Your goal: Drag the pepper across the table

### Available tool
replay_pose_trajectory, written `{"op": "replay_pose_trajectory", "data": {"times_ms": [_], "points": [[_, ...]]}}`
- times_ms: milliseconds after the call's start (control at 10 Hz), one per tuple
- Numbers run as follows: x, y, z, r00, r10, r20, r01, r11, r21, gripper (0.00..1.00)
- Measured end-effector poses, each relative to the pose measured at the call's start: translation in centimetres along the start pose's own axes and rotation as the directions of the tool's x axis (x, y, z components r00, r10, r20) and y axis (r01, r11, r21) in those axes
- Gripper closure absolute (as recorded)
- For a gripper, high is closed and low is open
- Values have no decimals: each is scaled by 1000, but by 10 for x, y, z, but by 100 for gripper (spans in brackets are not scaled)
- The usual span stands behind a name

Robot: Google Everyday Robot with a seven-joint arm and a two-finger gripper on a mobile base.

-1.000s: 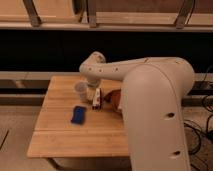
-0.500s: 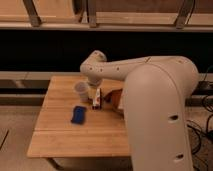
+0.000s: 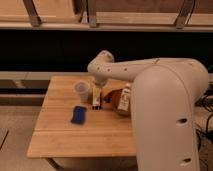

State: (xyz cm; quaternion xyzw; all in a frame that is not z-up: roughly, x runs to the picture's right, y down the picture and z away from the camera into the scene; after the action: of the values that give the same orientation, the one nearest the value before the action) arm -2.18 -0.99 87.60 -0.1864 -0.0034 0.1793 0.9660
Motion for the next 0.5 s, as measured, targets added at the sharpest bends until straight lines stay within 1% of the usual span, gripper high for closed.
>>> {"op": "replay_pose_trajectory", "data": {"times_ms": [200, 300, 500], "points": [[16, -7, 17, 1000, 22, 9, -21, 999, -29, 20], [19, -11, 26, 1000, 15, 17, -14, 999, -43, 20], [8, -5, 43, 999, -34, 22, 35, 995, -89, 20]]}}
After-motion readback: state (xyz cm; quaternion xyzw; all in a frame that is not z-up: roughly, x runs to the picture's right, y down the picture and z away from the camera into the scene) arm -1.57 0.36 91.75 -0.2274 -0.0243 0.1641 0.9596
